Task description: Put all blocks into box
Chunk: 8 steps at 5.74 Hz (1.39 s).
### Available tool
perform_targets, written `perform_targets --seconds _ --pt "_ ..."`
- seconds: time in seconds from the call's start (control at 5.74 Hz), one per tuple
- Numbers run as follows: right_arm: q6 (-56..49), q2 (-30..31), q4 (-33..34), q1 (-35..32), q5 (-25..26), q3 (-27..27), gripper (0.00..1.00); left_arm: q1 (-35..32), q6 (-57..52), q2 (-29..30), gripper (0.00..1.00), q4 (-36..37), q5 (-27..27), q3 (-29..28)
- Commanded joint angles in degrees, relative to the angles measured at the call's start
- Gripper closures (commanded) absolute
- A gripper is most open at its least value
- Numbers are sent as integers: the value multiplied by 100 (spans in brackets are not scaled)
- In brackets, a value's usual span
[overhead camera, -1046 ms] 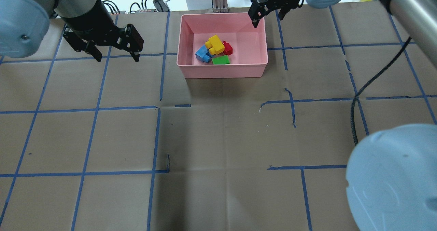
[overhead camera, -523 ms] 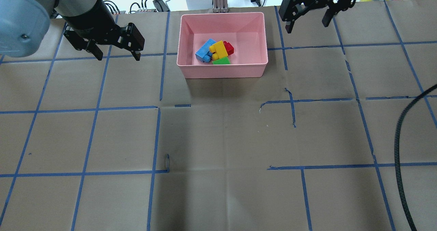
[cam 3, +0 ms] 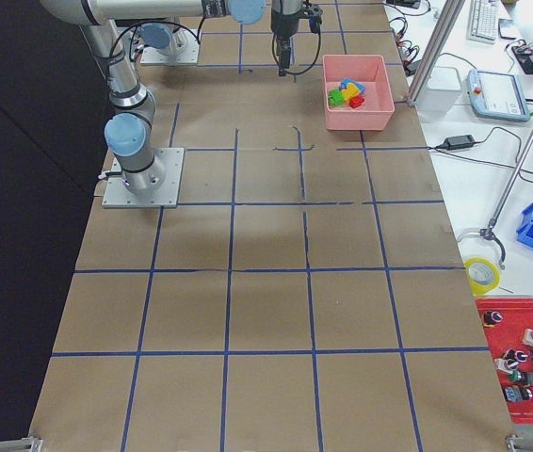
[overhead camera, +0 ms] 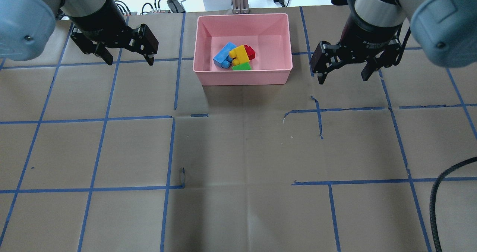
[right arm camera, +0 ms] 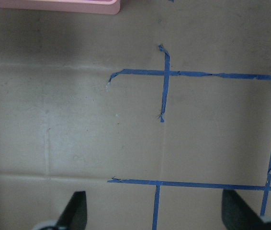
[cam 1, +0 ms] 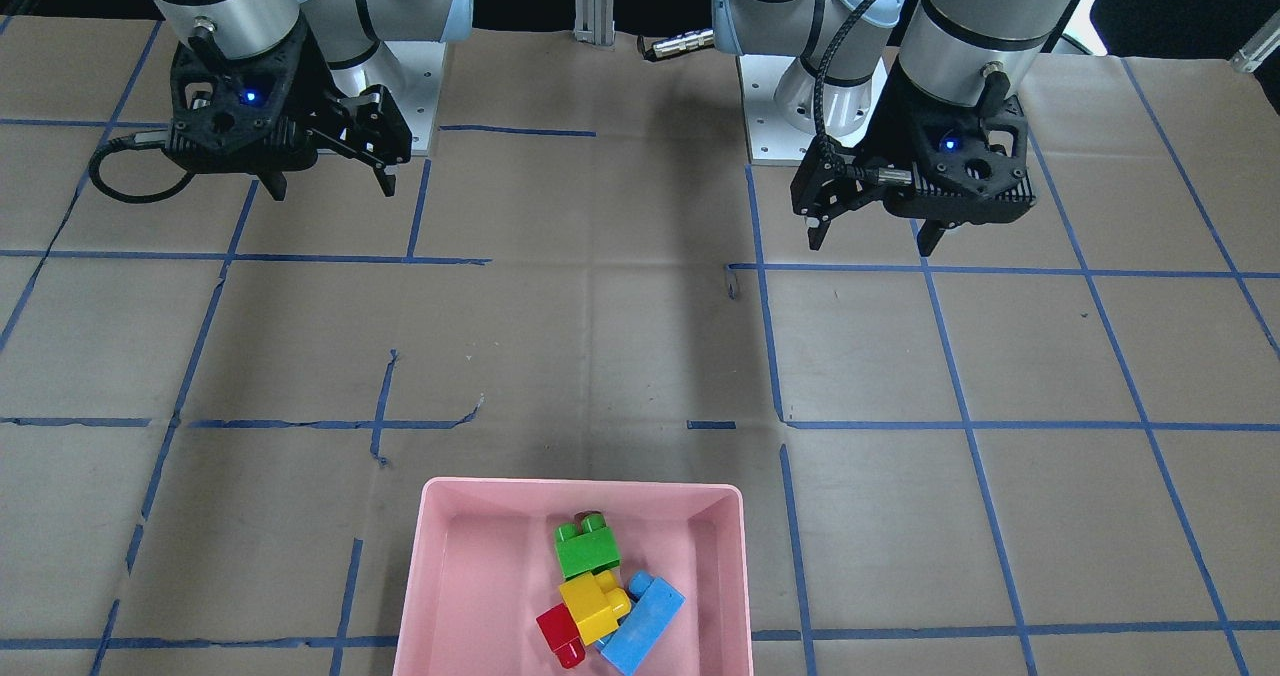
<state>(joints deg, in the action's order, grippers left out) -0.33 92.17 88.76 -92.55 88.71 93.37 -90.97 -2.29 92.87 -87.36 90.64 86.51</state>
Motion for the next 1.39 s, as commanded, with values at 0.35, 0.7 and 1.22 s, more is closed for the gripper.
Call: perform_targets --seconds 0.35,0.7,1.22 --pt "6 55 -8 0 120 260 0 0 0 -5 1 0 -3 15" --pt "-2 46 -43 17 346 260 0 0 0 -14 1 0 -11 24" --pt "7 46 -34 17 366 260 0 0 9 -5 1 0 -12 24"
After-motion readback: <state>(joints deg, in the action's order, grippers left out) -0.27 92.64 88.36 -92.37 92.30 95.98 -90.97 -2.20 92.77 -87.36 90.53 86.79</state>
